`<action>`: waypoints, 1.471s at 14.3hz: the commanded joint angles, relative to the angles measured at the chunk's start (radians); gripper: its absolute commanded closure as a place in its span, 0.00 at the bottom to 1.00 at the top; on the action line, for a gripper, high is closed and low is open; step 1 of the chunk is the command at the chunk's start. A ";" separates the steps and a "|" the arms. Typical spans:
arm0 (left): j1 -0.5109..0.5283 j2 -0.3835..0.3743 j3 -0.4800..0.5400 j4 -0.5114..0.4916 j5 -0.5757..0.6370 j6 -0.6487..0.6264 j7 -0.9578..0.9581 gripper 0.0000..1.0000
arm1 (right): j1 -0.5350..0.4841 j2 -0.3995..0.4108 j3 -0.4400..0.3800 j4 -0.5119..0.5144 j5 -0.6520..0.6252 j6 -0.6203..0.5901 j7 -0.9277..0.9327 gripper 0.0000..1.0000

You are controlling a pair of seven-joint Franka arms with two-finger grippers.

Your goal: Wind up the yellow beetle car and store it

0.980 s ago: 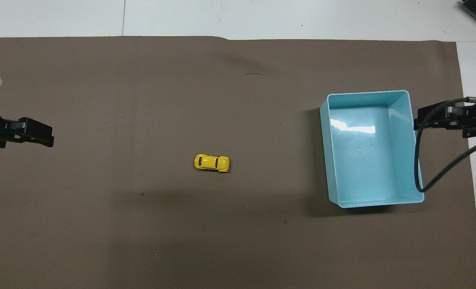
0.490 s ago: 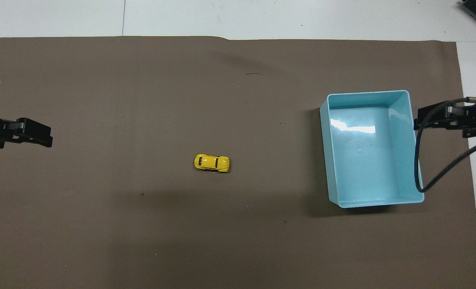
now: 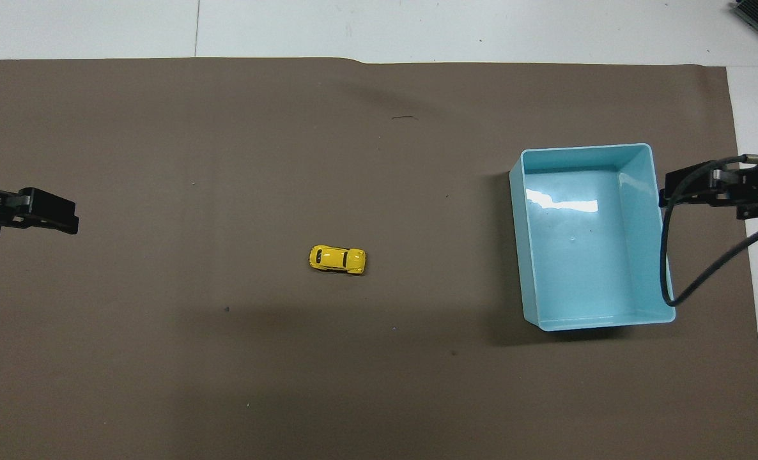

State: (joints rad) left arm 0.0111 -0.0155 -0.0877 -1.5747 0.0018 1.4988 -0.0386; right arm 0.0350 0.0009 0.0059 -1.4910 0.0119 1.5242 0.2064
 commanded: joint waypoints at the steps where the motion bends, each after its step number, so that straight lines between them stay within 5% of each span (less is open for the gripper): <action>1: 0.006 -0.014 -0.014 -0.011 -0.014 0.021 0.006 0.00 | -0.009 -0.022 -0.001 -0.028 0.020 0.016 -0.025 0.00; 21: -0.118 0.106 -0.021 -0.031 -0.074 0.153 0.771 0.00 | -0.009 -0.022 -0.001 -0.028 0.020 0.016 -0.025 0.00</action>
State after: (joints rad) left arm -0.0774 0.0818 -0.1246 -1.5795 -0.0575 1.6100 0.6485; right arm 0.0350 0.0008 0.0058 -1.4911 0.0119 1.5242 0.2064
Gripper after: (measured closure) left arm 0.000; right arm 0.000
